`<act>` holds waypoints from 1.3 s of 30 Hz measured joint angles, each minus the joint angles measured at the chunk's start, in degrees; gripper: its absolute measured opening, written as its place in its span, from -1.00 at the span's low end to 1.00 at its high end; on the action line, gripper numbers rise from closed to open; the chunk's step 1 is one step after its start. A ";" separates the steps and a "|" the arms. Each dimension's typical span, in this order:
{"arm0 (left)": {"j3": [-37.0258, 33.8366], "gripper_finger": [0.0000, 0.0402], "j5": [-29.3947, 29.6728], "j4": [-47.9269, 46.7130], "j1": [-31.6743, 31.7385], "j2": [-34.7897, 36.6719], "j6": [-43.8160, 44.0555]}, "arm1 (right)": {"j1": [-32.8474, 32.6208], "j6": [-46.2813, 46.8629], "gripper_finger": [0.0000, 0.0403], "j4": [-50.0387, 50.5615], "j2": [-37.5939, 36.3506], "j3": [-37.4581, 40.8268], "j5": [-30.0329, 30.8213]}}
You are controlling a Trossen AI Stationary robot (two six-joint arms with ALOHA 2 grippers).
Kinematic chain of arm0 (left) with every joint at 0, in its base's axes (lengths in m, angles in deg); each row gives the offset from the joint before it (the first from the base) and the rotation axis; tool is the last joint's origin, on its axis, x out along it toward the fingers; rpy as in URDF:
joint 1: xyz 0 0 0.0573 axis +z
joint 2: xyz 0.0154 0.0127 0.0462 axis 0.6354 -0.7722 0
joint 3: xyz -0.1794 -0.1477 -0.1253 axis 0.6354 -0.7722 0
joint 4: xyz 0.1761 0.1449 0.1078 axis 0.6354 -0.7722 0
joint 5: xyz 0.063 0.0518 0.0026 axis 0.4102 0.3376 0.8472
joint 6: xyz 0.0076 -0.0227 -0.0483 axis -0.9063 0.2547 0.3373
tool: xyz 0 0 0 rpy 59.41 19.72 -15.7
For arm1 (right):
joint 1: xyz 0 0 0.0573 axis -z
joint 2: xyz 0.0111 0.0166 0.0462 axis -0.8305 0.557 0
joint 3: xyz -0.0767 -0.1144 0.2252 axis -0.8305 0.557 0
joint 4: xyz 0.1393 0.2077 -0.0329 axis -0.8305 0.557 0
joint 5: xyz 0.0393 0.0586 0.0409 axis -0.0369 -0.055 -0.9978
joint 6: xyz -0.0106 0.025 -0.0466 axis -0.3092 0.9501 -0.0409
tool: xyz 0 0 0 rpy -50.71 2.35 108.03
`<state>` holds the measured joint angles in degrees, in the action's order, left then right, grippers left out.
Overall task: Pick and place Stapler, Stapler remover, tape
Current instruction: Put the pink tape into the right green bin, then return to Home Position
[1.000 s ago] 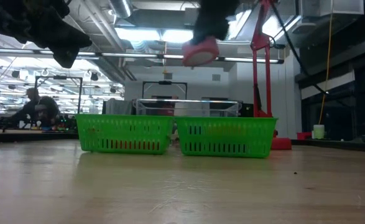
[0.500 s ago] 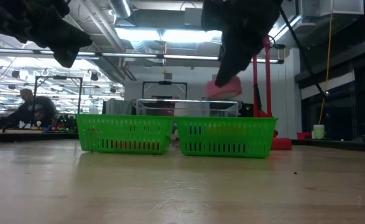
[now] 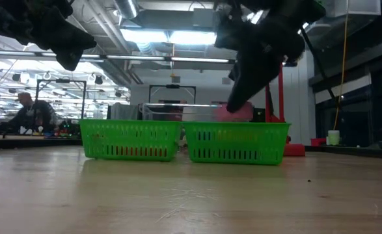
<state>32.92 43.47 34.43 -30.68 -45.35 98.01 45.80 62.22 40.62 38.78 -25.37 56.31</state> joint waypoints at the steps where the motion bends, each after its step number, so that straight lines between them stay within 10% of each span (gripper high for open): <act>1: 0.00 -0.77 0.00 0.00 0.00 0.00 0.00 | 0.00 -0.01 -0.79 0.20 0.00 0.49 0.00; 23: 0.00 -0.77 0.00 -0.02 0.00 0.00 0.00 | -0.02 0.45 -0.23 -1.42 0.00 1.63 -6.25; 39: 0.00 -0.77 0.00 -0.02 0.00 0.02 0.00 | 0.09 -7.50 0.05 15.99 0.00 -11.19 -3.72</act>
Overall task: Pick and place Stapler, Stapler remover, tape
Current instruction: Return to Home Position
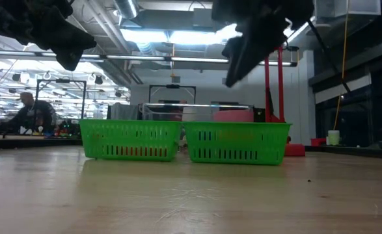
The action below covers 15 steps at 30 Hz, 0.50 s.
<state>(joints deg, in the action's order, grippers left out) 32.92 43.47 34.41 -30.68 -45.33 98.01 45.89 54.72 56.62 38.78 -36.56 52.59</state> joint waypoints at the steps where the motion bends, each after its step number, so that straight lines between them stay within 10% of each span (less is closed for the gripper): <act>1: 0.00 -0.77 0.00 0.00 0.00 -0.01 0.00 | -0.11 0.02 0.05 0.11 0.00 -0.64 -0.17; 15: 0.00 -0.77 0.02 -0.01 0.00 0.00 0.00 | 1.97 0.12 0.05 -6.94 -14.31 9.92 0.11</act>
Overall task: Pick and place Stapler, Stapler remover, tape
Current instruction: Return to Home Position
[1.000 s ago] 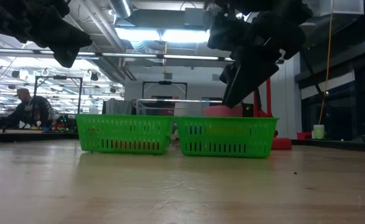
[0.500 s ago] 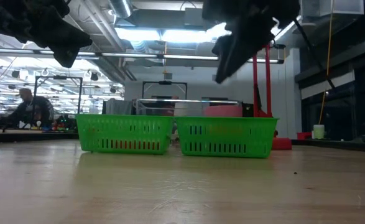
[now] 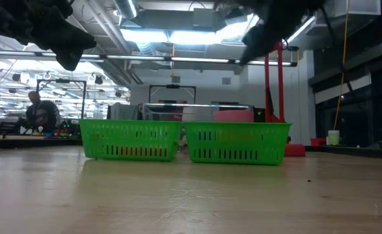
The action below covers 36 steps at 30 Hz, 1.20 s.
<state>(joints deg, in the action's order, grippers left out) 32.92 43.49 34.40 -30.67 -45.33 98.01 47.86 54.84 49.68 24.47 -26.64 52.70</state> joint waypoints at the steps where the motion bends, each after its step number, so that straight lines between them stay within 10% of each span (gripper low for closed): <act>1: 0.00 -0.77 0.00 -0.01 0.02 -0.02 0.00 | 0.54 0.16 0.05 -2.02 -2.30 3.21 0.02; 24: 0.00 -0.77 0.00 0.01 0.00 -0.01 0.00 | 12.52 2.94 0.05 -53.48 -64.99 62.52 0.02; 36: 0.00 -0.76 0.00 0.01 0.02 -0.02 0.02 | 12.52 -13.69 0.05 -41.86 -80.05 63.56 12.50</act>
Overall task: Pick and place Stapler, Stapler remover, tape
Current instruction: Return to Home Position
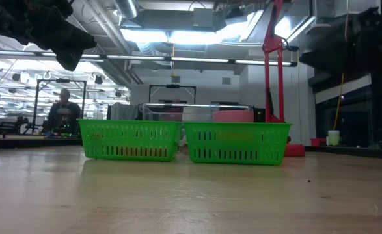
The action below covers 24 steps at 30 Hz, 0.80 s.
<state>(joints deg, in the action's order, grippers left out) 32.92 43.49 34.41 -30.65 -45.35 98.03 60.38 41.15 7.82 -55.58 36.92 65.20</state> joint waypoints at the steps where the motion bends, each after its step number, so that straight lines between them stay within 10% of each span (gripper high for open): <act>1: 0.00 -0.76 0.00 0.00 0.00 0.00 0.00 | 0.00 0.31 0.05 1.96 -1.12 0.00 0.43; 13: 0.00 -0.76 -0.01 0.00 0.00 0.02 0.00 | 0.07 0.77 0.05 7.35 -2.29 0.00 -17.46; 24: 0.00 -0.76 -0.01 0.00 -0.01 0.01 -0.01 | 0.09 -2.89 0.05 7.68 -1.87 0.00 -17.07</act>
<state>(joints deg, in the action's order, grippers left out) 32.92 43.48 34.41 -30.67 -45.34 98.02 60.47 38.26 15.50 -57.46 36.92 48.13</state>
